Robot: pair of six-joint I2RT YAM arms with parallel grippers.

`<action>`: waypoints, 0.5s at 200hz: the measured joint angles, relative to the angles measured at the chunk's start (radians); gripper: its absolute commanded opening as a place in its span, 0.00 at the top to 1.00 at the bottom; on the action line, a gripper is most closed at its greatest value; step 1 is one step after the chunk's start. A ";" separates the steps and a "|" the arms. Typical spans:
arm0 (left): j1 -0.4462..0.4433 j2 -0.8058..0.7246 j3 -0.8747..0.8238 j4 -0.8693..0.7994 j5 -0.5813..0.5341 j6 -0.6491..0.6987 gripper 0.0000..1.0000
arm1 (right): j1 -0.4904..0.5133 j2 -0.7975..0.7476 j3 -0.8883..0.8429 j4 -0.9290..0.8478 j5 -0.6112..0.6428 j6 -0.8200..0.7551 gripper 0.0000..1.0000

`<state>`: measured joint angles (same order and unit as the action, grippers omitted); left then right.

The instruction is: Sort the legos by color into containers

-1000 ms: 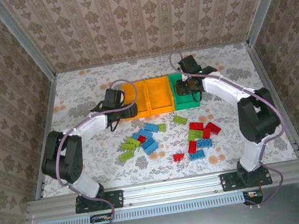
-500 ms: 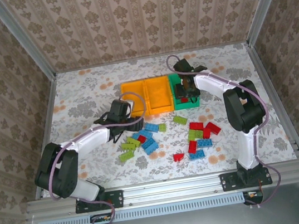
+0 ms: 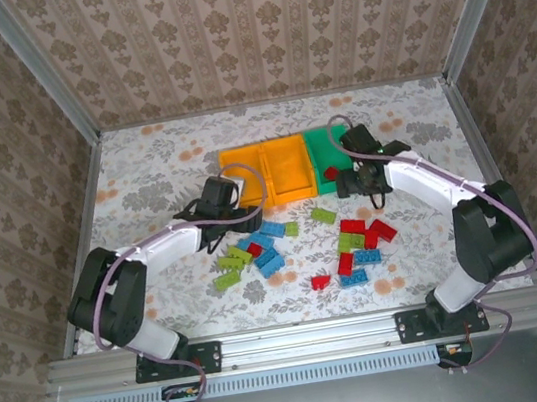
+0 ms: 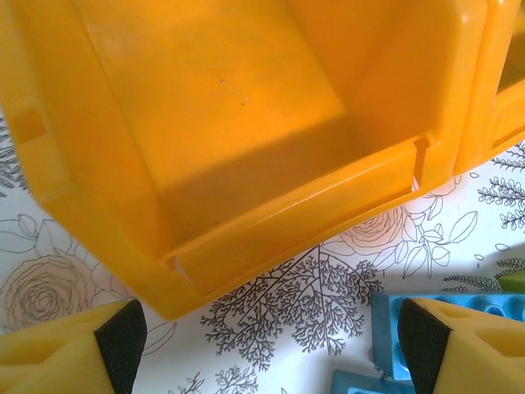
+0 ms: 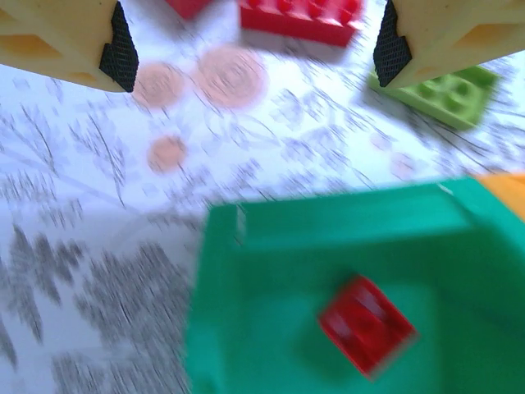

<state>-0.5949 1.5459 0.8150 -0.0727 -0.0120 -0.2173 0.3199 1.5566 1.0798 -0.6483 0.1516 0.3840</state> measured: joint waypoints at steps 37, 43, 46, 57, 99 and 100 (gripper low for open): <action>-0.012 0.013 0.008 0.007 0.018 0.018 0.17 | -0.005 -0.105 -0.138 -0.038 -0.037 0.101 0.28; -0.017 0.013 0.011 0.006 0.020 0.029 0.18 | -0.005 -0.127 -0.156 -0.039 -0.051 0.124 0.29; -0.021 0.013 0.013 0.006 0.022 0.032 0.18 | -0.005 -0.138 -0.164 -0.040 -0.055 0.135 0.29; -0.043 0.013 0.028 -0.002 0.024 0.055 0.18 | -0.002 -0.174 -0.190 -0.042 -0.067 0.171 0.29; -0.195 0.009 0.081 -0.014 0.052 0.091 0.19 | 0.002 -0.247 -0.261 -0.044 -0.085 0.270 0.30; -0.198 0.009 0.081 -0.016 0.054 0.090 0.19 | 0.002 -0.248 -0.263 -0.044 -0.085 0.272 0.30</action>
<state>-0.7933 1.5547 0.8959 -0.0883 0.0418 -0.1268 0.3214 1.3090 0.8169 -0.6926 0.0666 0.6563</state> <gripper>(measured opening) 0.816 0.704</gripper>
